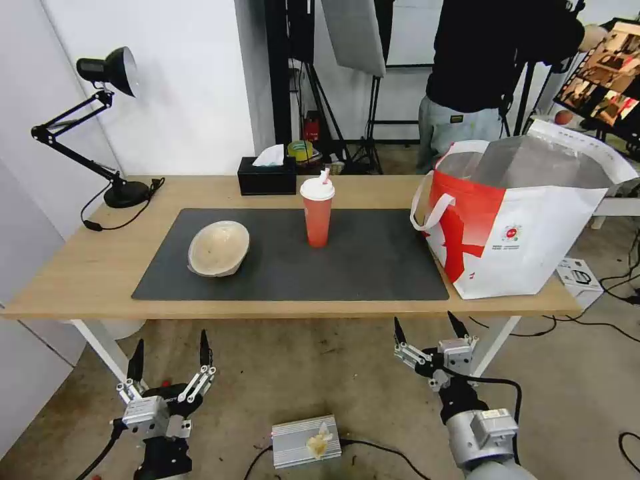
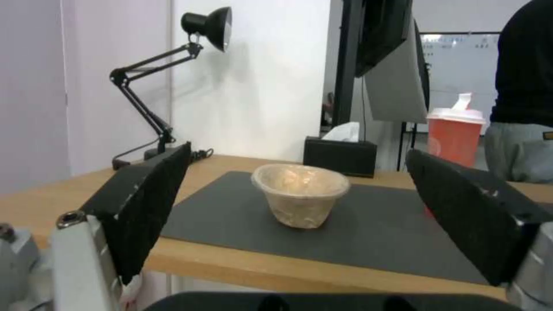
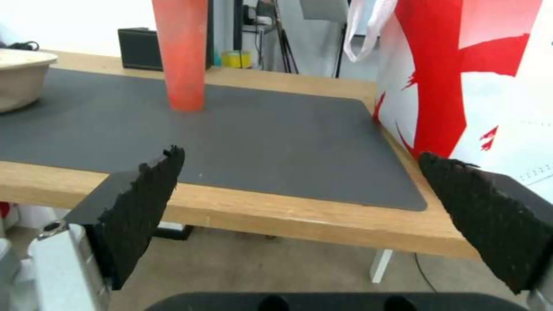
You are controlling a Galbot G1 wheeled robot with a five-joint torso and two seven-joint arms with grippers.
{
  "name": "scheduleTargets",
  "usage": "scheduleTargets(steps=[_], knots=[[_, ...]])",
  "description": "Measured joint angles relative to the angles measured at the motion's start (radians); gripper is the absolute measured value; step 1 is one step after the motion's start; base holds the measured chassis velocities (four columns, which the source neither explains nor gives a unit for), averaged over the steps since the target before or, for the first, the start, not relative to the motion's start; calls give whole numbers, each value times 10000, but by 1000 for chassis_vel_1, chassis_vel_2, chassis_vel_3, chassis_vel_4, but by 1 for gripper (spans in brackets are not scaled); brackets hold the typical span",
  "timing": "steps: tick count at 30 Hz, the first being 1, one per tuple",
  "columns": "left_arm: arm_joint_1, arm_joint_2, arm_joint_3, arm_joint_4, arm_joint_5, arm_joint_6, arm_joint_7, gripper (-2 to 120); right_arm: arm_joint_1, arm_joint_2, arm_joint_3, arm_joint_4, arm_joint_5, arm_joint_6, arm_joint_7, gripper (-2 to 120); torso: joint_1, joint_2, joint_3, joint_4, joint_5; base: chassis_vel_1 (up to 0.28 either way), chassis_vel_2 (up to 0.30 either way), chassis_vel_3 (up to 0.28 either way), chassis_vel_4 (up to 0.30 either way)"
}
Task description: Pick up the trash from the table and place it into the takeout bag.
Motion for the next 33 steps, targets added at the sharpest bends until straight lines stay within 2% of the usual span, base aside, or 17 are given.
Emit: scheduleTargets(steps=[9, 16, 19, 25, 33], knots=[[-81, -41, -45, 47, -53, -3, 0, 100, 409, 19, -399, 84, 12, -27, -123, 100, 0, 0, 0, 0, 0, 0, 0, 0, 0], [-96, -68, -76, 50, -85, 3, 8, 100, 1156, 180, -686, -148, 165, 1176, -1459, 100, 0, 0, 0, 1, 0, 0, 0, 0, 0], [-93, -75, -118, 74, -87, 11, 13, 100, 1705, 221, -746, -279, 455, 1710, -2526, 100, 0, 0, 0, 1, 0, 0, 0, 0, 0], [-96, -140, -142, 93, -78, 27, 21, 100, 2823, 123, -1014, -549, 1047, 2079, -3594, 100, 0, 0, 1, 1, -1, 0, 0, 0, 0], [-102, -202, -144, 112, -43, 40, 36, 100, 4279, 368, -1594, -1226, 1603, 2182, -4170, 100, 0, 0, 1, 1, 0, 0, 0, 0, 0]])
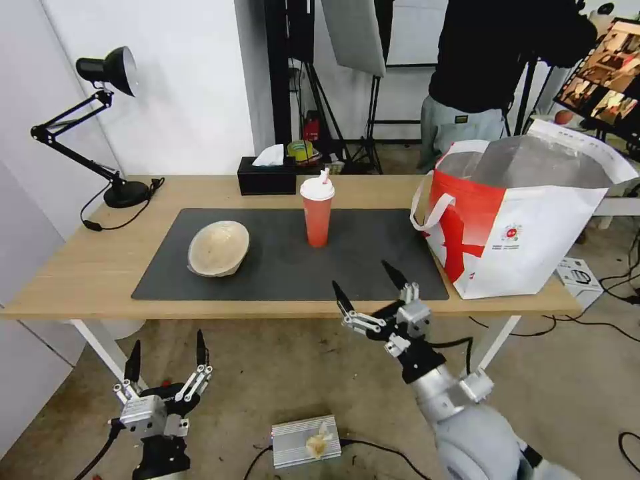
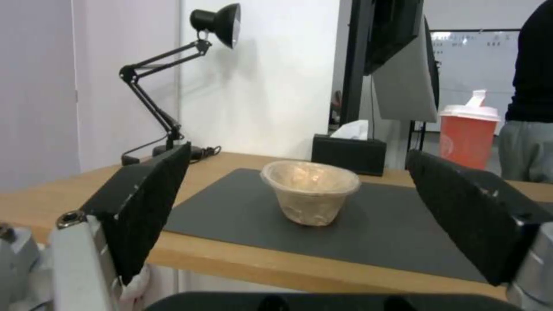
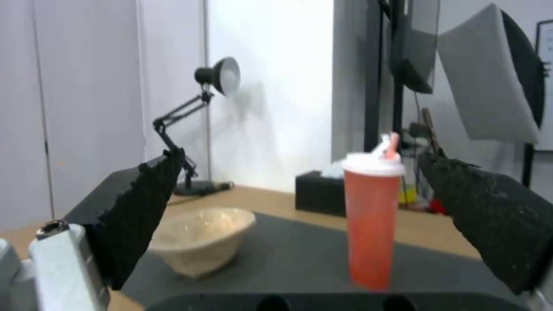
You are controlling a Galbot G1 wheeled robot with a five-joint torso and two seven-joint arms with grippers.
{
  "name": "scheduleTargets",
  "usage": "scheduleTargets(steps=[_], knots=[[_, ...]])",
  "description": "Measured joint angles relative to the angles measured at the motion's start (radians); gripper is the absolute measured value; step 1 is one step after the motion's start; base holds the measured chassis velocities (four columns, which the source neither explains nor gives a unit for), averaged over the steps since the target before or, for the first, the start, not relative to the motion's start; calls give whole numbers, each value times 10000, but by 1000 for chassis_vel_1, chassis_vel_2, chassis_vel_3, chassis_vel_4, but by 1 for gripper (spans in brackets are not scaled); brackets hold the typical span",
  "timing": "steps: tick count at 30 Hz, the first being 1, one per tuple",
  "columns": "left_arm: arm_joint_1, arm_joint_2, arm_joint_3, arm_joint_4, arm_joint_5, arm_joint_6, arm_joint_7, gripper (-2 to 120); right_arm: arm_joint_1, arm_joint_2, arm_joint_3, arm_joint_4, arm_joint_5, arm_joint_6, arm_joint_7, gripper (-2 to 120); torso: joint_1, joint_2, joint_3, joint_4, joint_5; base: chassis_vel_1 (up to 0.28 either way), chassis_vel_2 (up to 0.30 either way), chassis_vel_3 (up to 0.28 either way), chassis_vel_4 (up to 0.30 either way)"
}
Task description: Pick up the trash from the table and place it into the takeout bag.
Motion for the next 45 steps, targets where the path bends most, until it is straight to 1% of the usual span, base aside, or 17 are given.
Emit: scheduleTargets(steps=[2, 6, 7, 9, 12, 13, 17, 28, 32, 39, 45], knots=[[0, -3, -37, 8, 0, 3, 0, 100, 680, 188, -301, -371, 138, -10, -47, 100, 0, 1, 0, 0, 0, 0, 0, 0, 0], [0, -2, -76, 12, -14, 5, 1, 100, 1172, 321, -551, -681, 183, -47, -51, 100, 0, 1, 0, -1, 0, 0, 0, 0, 0], [-1, -6, -100, 17, -20, 8, 1, 100, 1620, 478, -779, -1018, 211, -115, -41, 100, 0, 0, 0, 1, 0, 0, 0, 0, 0], [0, -10, -104, 17, -20, 8, 1, 100, 1708, 509, -825, -1082, 214, -132, -40, 100, 0, 0, 1, -1, -1, 0, 0, 0, 0], [1, -25, -114, 24, -20, 15, 4, 100, 2496, 849, -1146, -1688, 226, -315, 59, 100, 0, 0, 0, 0, 0, 0, 0, 0, 0], [1, -25, -114, 24, -20, 15, 4, 100, 2496, 849, -1146, -1688, 226, -315, 59, 100, 0, 0, 0, 0, 0, 0, 0, 0, 0], [0, -27, -162, 58, -34, 22, 4, 100, 3224, 1302, -1395, -2292, 182, -687, 370, 100, 0, 0, 0, 0, -2, 0, 0, 0, 0], [-42, 7, -260, 145, -121, 29, 2, 100, 4302, 1965, -1810, -3492, 92, -1206, 788, 100, 0, 0, 0, 0, -1, 0, 0, 0, 0], [-94, 8, -243, 236, -125, 29, 1, 100, 4762, 2205, -1933, -3943, 29, -1556, 1087, 100, 0, 0, -1, -1, -1, 0, 0, 0, 0], [-159, 16, -228, 290, -142, 29, 0, 100, 5238, 2375, -1994, -4475, 83, -1935, 1281, 100, 1, 0, 0, -1, 0, 0, 0, 0, 0], [-210, 27, -217, 365, -144, 31, -1, 100, 5671, 2428, -2024, -4789, 519, -2319, 1351, 100, 0, 0, 0, -1, 0, 0, 0, 0, 0]])
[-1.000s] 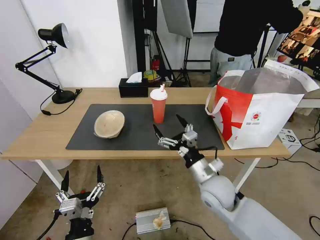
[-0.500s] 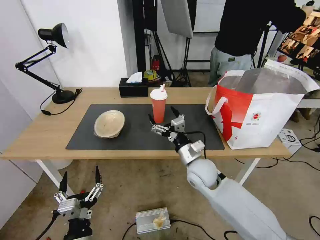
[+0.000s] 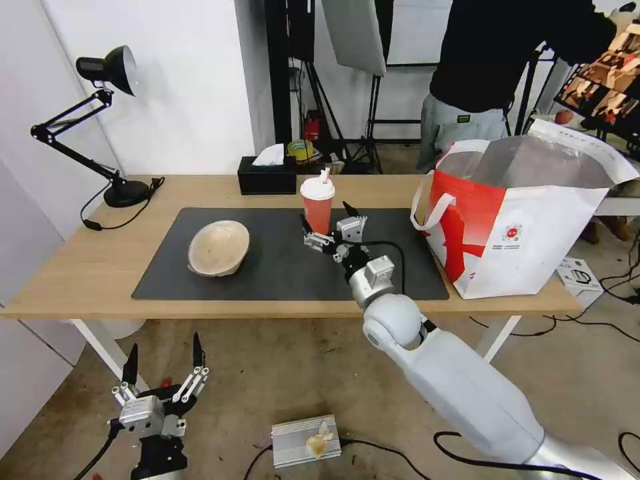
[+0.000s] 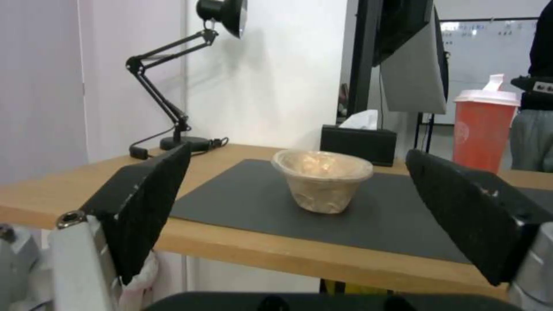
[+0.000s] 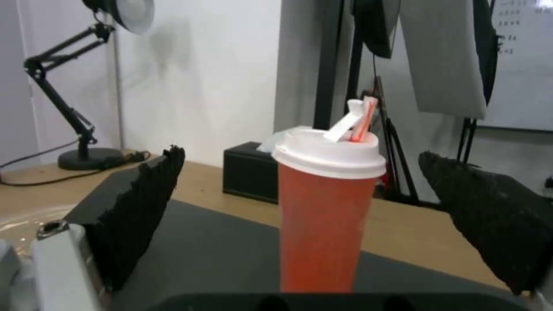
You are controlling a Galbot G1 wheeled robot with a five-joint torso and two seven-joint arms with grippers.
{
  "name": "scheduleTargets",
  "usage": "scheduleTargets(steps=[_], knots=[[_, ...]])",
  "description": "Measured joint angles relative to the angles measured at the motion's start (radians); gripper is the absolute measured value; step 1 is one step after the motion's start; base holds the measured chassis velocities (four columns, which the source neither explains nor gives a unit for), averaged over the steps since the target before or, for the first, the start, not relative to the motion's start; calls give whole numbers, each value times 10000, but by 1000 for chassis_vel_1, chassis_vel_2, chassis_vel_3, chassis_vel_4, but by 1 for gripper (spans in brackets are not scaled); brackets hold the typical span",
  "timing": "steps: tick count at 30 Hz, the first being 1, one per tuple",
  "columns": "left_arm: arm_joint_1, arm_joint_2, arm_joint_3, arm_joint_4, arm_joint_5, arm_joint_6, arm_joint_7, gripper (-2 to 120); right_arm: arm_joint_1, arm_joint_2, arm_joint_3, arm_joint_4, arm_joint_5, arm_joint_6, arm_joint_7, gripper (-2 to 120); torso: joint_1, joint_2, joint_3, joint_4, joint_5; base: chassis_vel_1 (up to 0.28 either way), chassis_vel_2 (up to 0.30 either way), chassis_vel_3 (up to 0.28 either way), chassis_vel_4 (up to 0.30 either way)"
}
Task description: Pick up the trash from the table and place it into the takeout bag.
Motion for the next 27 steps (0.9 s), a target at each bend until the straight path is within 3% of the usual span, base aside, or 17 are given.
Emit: scheduleTargets(steps=[27], knots=[[-44, -232, 245, 130, 231, 1, 1, 100, 1190, -248, 7, -680, 1982, -2266, 631, 100, 0, 1, 0, 0, 1, 0, 0, 0, 0]])
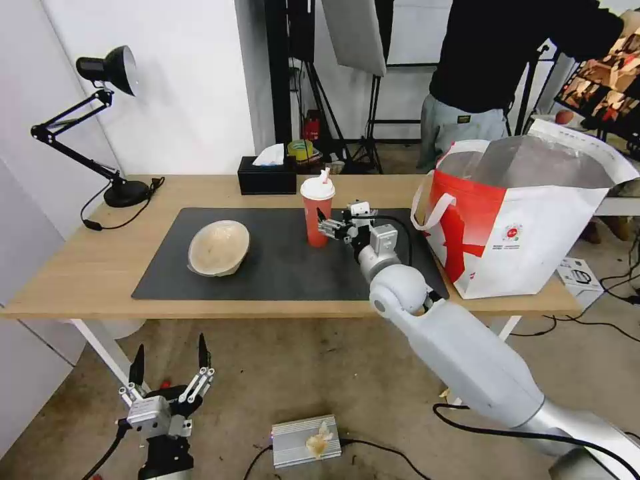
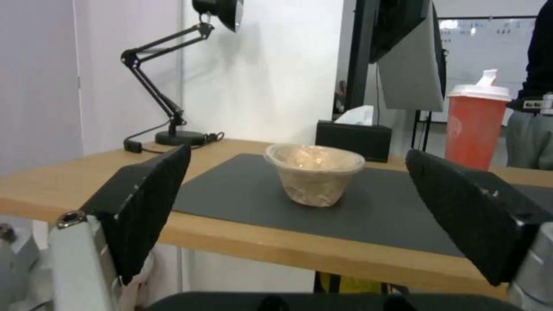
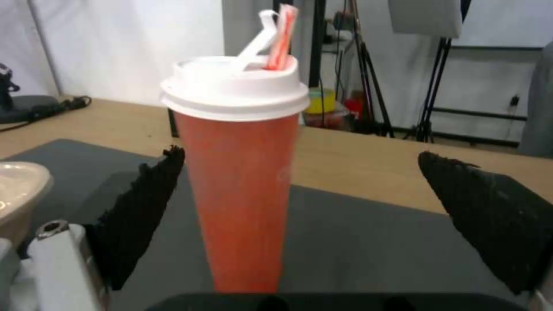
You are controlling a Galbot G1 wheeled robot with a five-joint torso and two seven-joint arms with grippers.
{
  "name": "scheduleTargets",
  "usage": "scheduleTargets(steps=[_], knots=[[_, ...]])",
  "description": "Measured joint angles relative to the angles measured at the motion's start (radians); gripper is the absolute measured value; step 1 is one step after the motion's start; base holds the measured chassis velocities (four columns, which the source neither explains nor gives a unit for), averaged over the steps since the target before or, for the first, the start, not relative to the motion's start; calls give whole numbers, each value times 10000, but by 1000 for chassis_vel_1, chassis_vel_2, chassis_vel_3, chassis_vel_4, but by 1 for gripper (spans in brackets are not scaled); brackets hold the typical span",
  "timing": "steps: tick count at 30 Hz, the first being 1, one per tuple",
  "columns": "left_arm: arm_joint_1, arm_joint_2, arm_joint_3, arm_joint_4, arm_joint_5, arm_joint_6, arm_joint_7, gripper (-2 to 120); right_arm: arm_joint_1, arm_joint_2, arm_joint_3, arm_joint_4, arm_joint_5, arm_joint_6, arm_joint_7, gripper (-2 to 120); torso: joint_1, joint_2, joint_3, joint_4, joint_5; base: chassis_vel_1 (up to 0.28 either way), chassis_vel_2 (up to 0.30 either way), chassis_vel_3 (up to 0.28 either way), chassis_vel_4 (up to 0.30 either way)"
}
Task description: Pick up the trash from the table and place it into the takeout bag.
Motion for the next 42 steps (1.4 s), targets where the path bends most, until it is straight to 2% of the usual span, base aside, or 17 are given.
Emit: scheduleTargets(steps=[13, 30, 42], knots=[[-101, -64, 35, 135, 15, 0, 2, 100, 480, 159, -91, -755, 333, -126, -825, 100, -1, -1, 1, 0, 0, 0, 0, 0, 0], [-109, -115, 83, 168, 57, -27, 4, 100, 527, 70, -174, -709, 341, -312, -1458, 100, -1, 0, 0, 0, 0, 0, 0, 0, 0], [-45, -121, 134, 96, 186, -53, -3, 100, 1061, 338, -377, -1835, 329, -403, -1976, 100, -1, 0, 0, 1, 0, 0, 0, 0, 0]])
